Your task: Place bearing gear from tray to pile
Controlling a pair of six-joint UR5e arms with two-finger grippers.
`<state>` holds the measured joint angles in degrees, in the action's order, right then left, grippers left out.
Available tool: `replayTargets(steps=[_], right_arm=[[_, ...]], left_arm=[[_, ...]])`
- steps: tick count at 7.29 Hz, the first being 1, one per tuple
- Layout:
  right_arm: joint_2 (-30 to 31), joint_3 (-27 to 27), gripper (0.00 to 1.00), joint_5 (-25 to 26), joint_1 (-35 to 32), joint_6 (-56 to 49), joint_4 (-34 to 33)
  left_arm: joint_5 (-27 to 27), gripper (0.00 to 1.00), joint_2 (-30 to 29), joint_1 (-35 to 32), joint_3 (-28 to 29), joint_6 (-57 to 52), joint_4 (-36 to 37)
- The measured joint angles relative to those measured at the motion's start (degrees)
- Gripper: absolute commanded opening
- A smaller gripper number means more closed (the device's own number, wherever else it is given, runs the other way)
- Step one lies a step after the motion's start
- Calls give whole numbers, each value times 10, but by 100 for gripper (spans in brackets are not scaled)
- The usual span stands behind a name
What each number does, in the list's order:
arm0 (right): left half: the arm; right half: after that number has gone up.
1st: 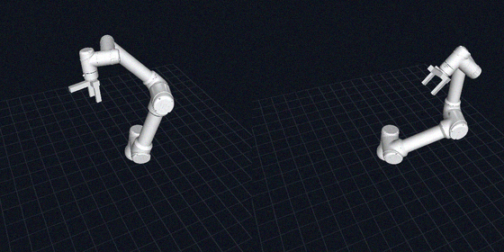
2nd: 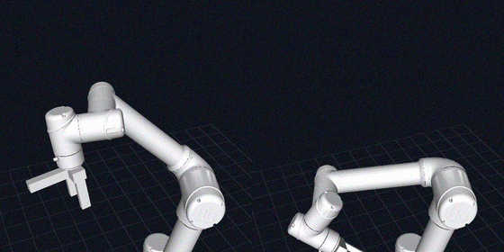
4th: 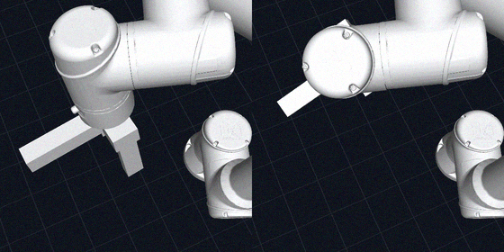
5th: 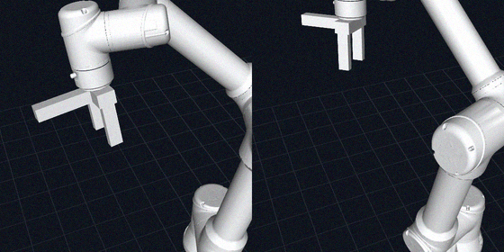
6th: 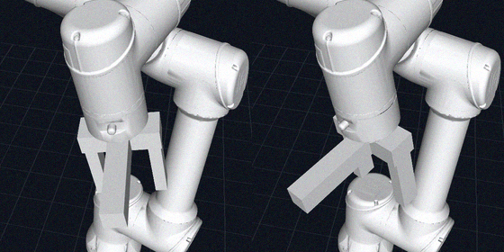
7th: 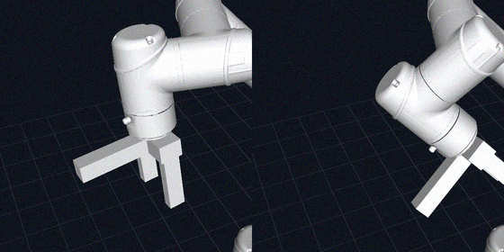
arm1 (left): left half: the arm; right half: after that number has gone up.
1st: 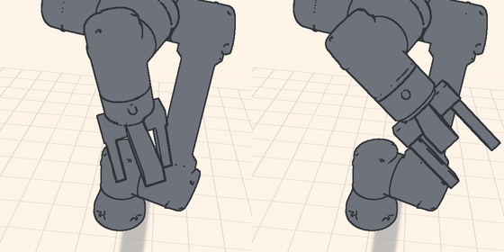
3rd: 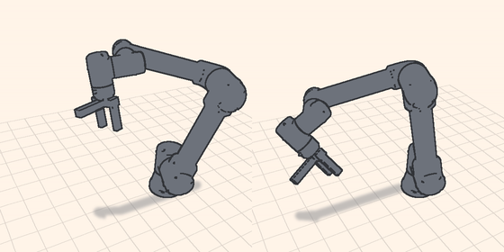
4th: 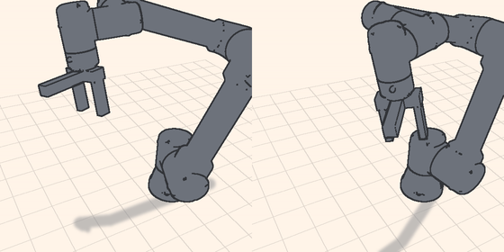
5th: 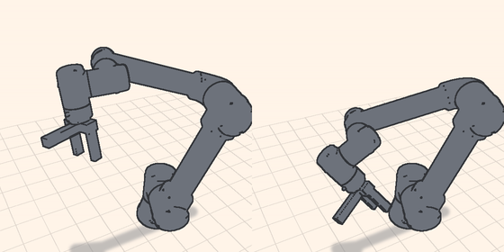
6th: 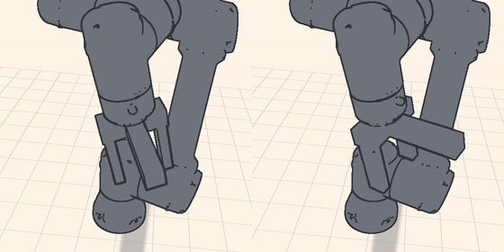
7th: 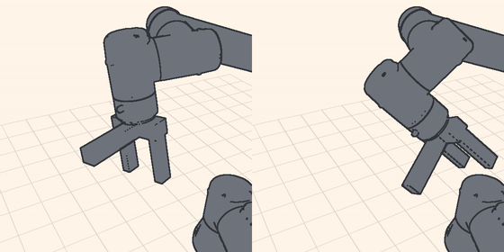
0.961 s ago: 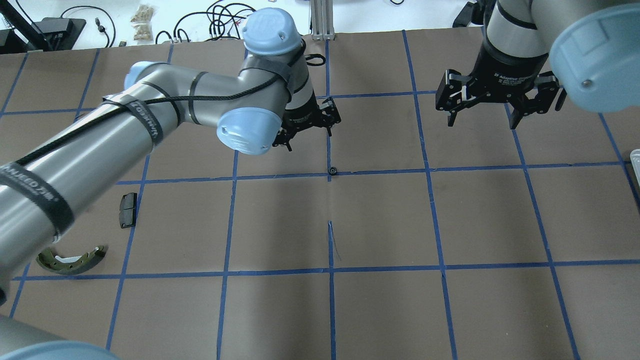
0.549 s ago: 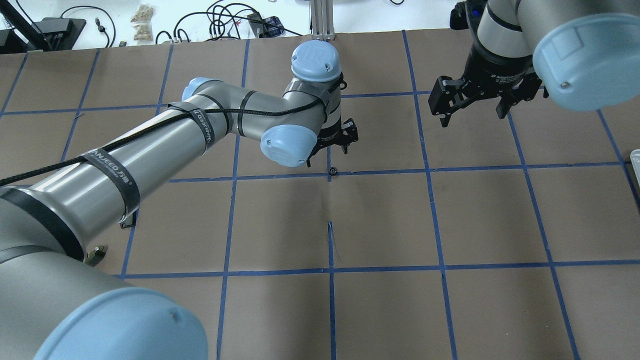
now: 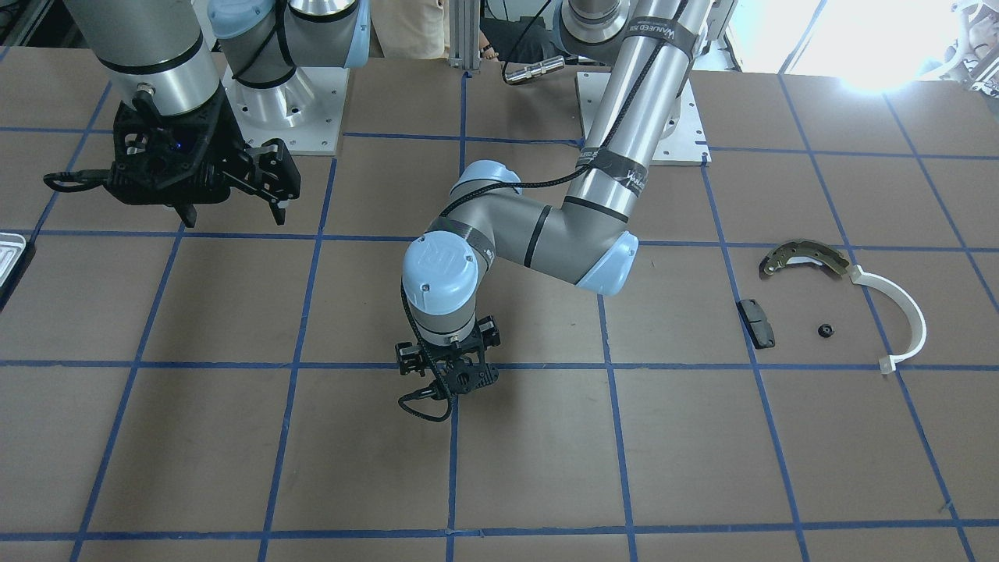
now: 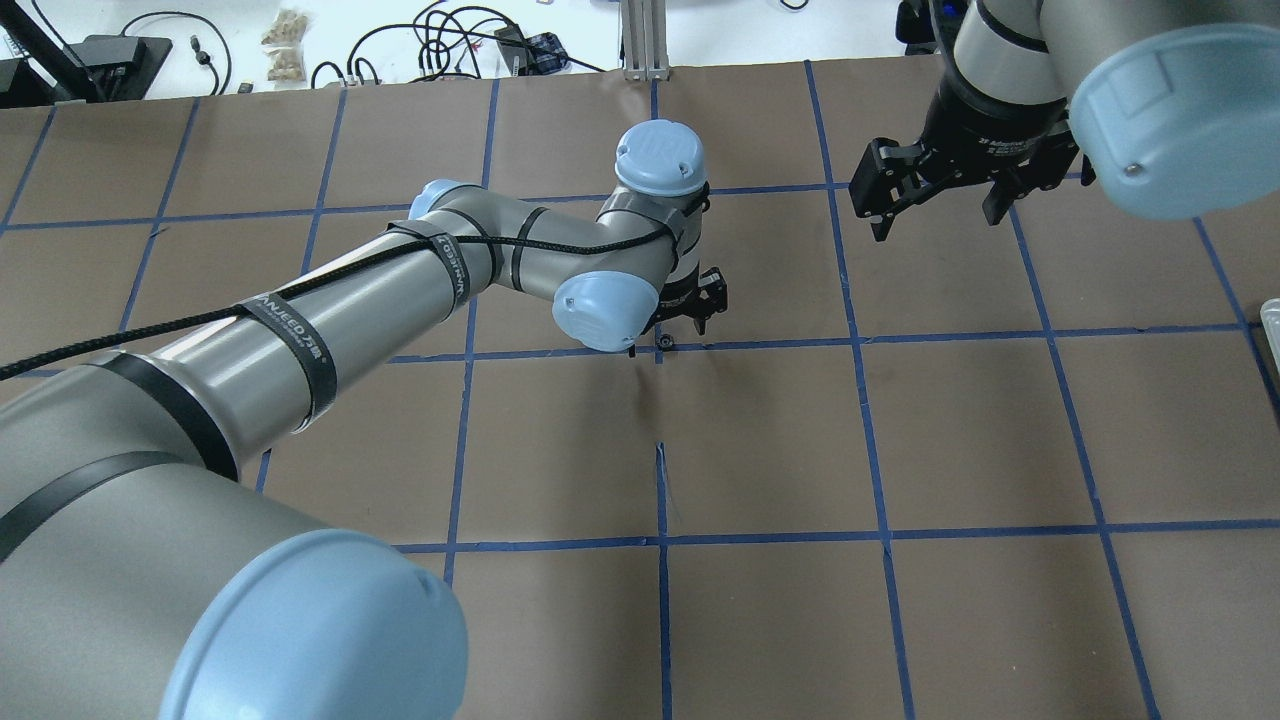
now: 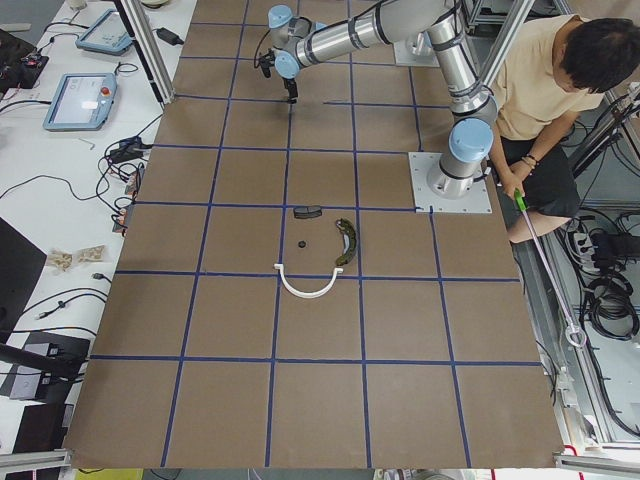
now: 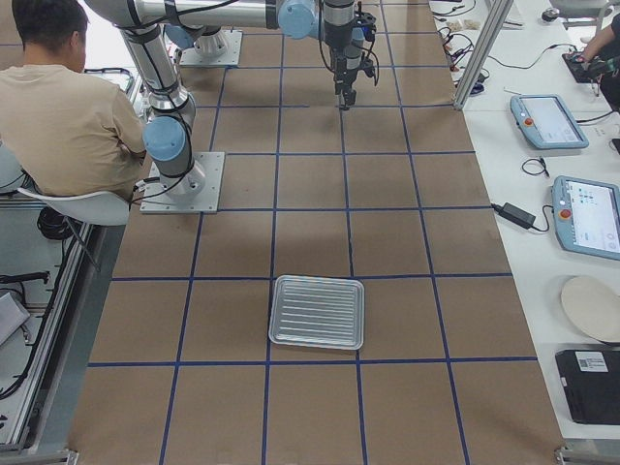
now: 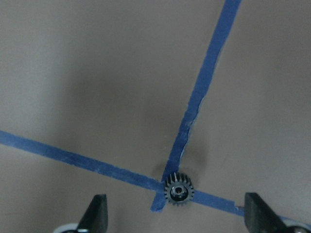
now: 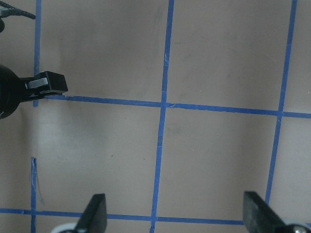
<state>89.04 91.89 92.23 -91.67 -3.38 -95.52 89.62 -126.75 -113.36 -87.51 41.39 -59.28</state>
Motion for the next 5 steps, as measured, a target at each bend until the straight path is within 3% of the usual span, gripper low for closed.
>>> replayTargets(steps=[1, 3, 5], right_arm=[[0, 0, 100, -1, 0, 0, 0], [1, 0, 100, -1, 0, 0, 0], [1, 0, 100, -1, 0, -1, 0]], left_arm=[[0, 47, -3, -1, 2, 0, 1], [0, 12, -5, -1, 10, -2, 1], [1, 5, -7, -1, 13, -11, 1]])
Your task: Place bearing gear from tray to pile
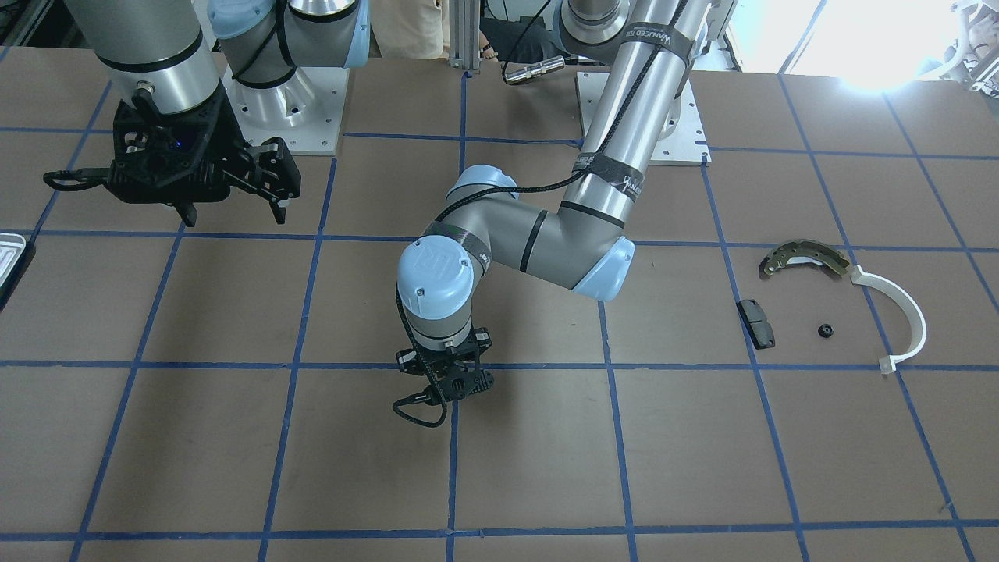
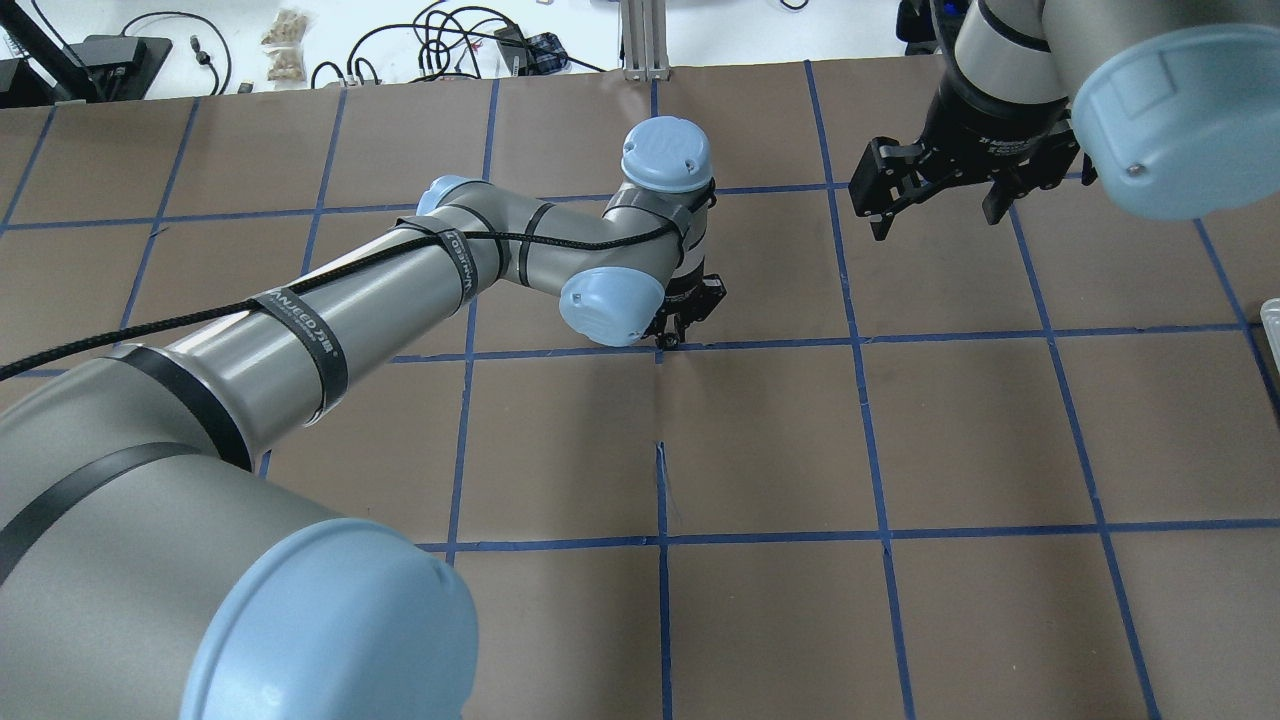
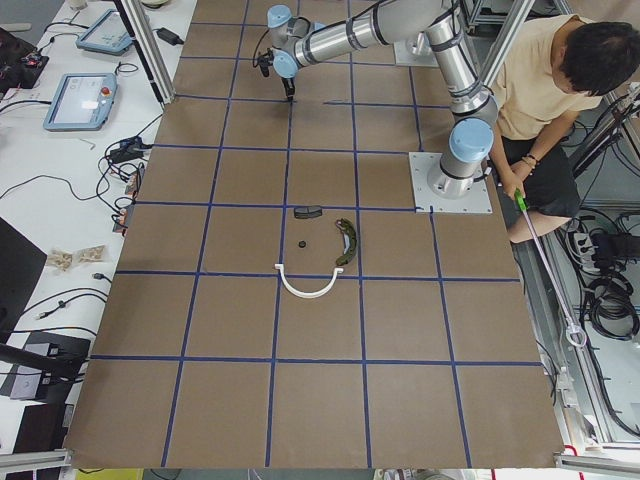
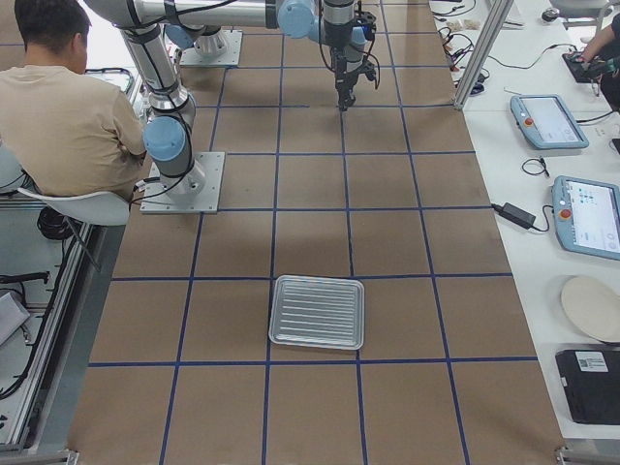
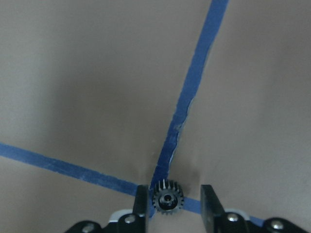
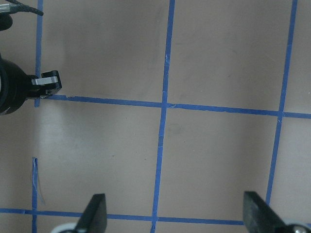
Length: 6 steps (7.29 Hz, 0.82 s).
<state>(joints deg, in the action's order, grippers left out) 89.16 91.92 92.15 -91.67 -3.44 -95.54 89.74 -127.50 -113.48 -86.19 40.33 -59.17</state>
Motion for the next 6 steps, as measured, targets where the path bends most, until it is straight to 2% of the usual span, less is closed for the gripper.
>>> replayTargets(steps=[3, 6], right_arm=[[-2, 1, 100, -1, -1, 0, -11], [-1, 3, 100, -1, -1, 0, -15]], left_arm=[[0, 6, 23, 15, 7, -51, -11], [3, 6, 103, 135, 8, -282, -119]])
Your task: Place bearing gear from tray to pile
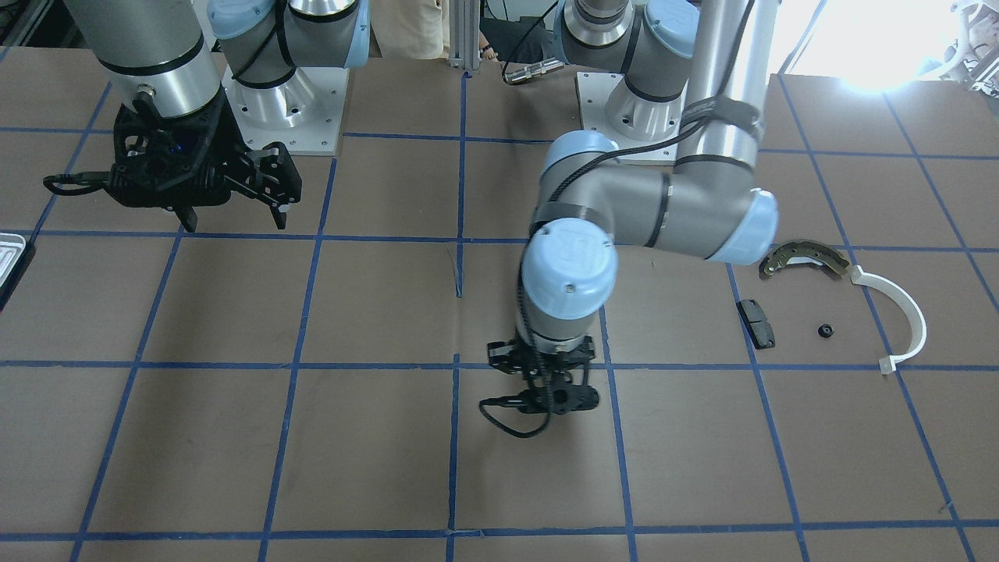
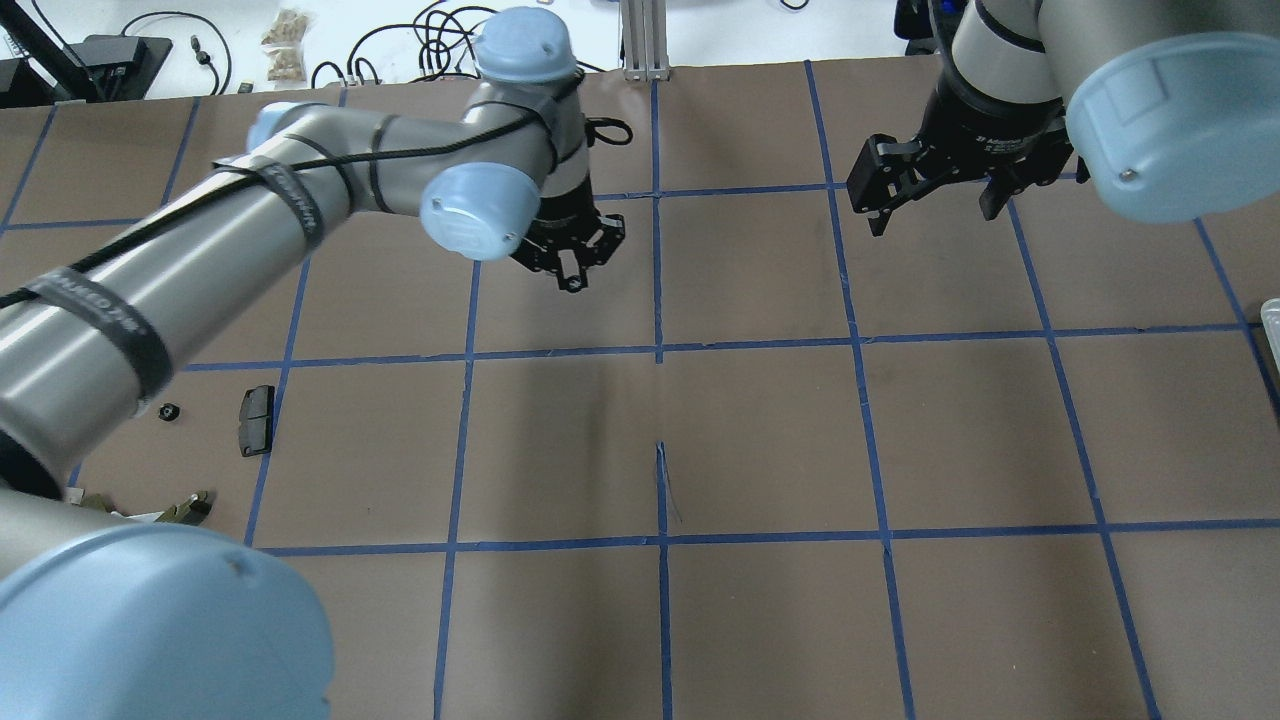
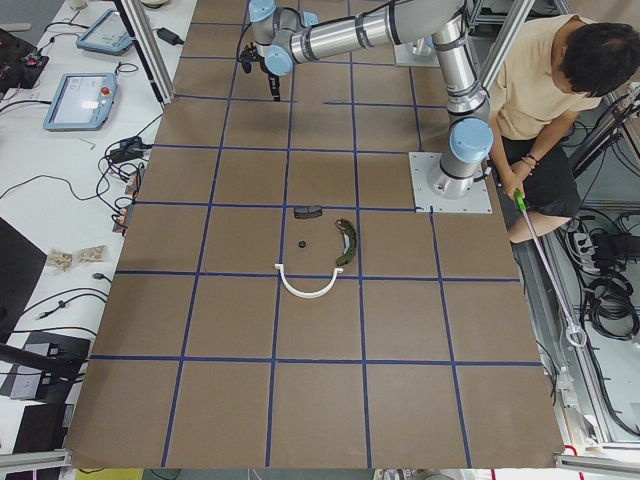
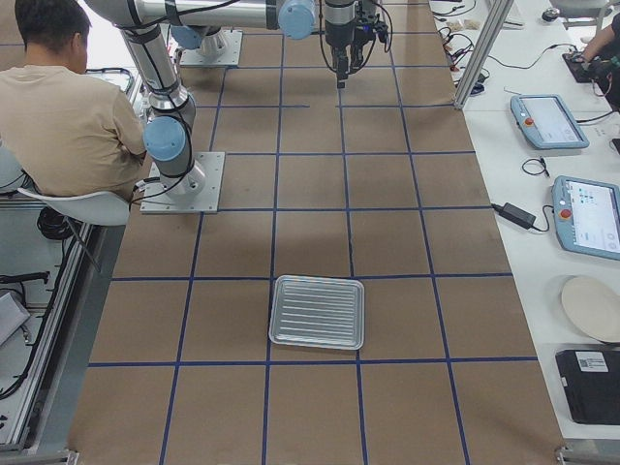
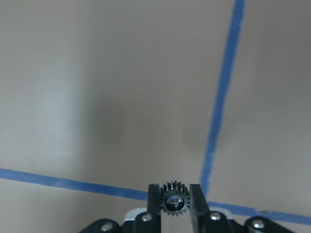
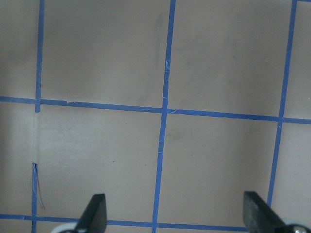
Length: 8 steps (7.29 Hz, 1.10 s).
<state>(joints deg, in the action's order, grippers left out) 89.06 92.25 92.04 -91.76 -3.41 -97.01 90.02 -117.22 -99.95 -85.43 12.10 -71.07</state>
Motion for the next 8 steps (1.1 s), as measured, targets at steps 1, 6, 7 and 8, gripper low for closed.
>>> replayTargets(steps=[1, 6, 7, 8], right_arm=[[0, 0, 100, 0, 0, 0, 0], [-1, -4, 100, 1, 1, 1, 0], [-1, -4, 100, 2, 1, 1, 0], [-1, -4, 100, 2, 2, 1, 0]], left_arm=[[2, 6, 26, 51, -5, -80, -21], [31, 6, 91, 250, -99, -353, -42], [31, 6, 101, 281, -126, -394, -25], [30, 6, 105, 315, -162, -437, 17]])
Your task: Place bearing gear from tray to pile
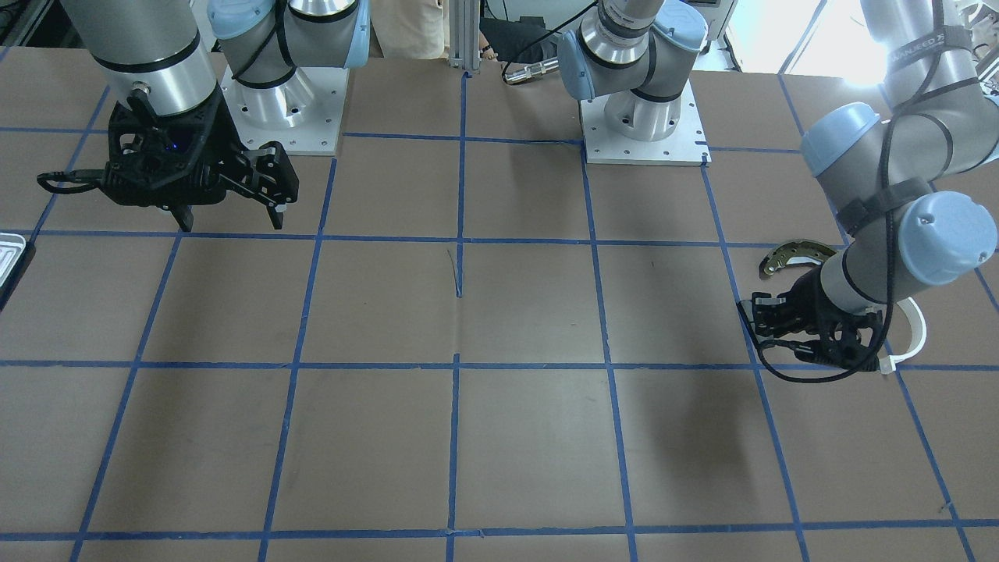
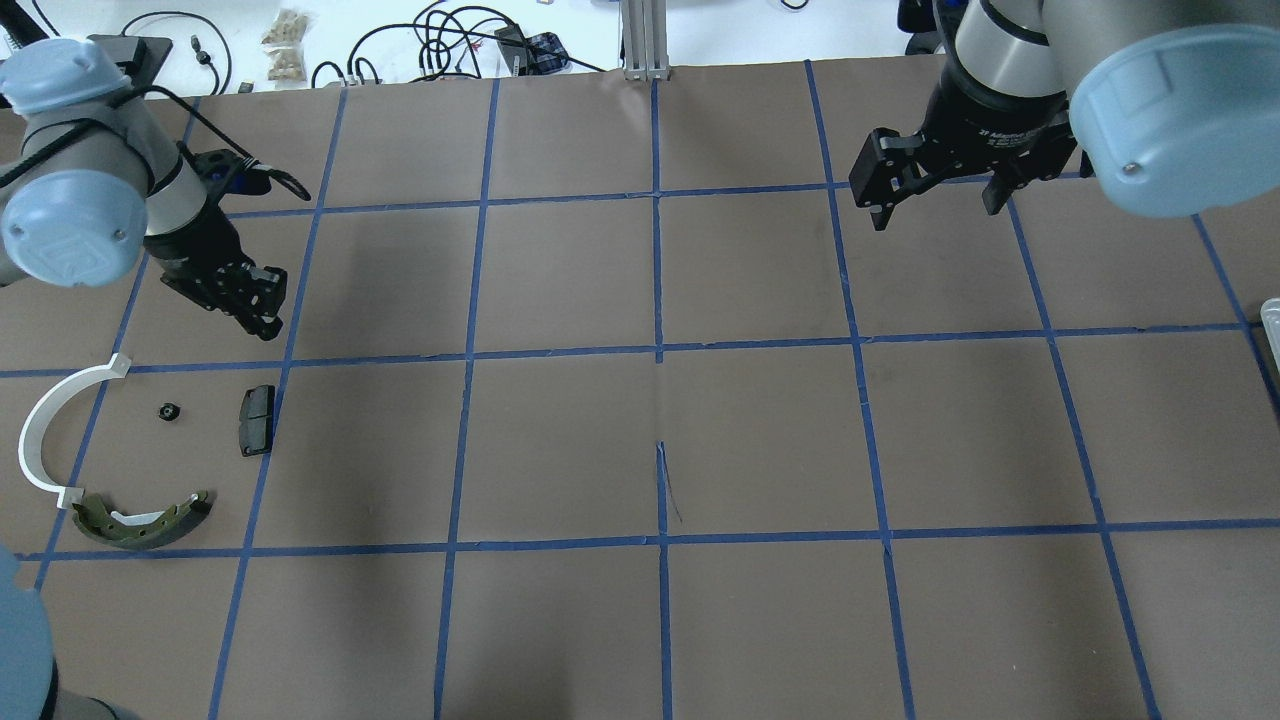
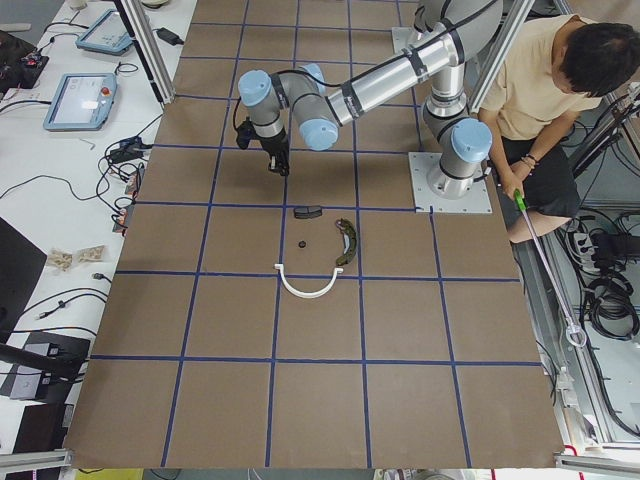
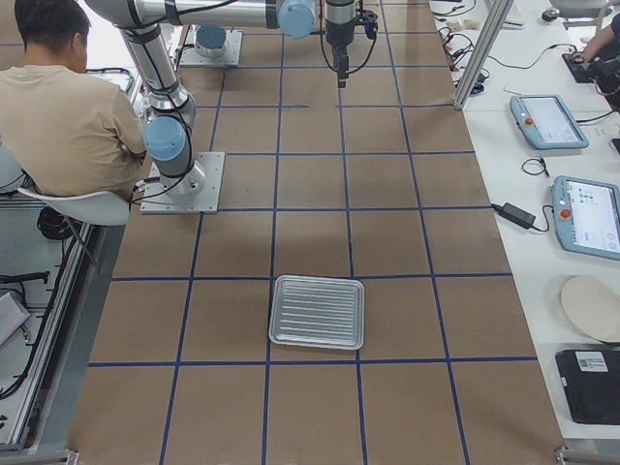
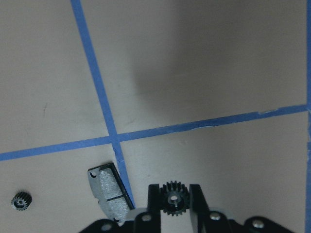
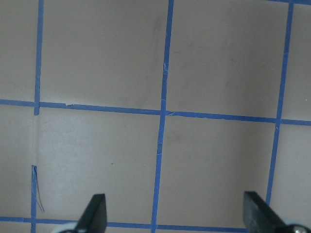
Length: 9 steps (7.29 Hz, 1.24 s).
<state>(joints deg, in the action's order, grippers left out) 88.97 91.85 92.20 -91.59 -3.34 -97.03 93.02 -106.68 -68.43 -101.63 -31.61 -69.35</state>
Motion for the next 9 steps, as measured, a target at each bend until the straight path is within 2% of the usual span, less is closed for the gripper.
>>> replayTargets(steps=[2, 3, 5, 6, 9], right_arm=[[1, 1, 100, 0, 0, 0, 0], [1, 1, 100, 0, -1, 0, 0], [1, 2, 100, 0, -1, 0, 0], [1, 3, 100, 0, -1, 0, 0], [1, 3, 100, 0, -1, 0, 0]], left_arm=[[0, 6, -3, 48, -65, -73, 112], [-1, 6, -10, 68, -79, -101, 146], [-6, 7, -22, 110, -90, -147, 165], [-7, 25, -27, 120, -95, -158, 168], [-2, 28, -32, 128, -103, -166, 173]])
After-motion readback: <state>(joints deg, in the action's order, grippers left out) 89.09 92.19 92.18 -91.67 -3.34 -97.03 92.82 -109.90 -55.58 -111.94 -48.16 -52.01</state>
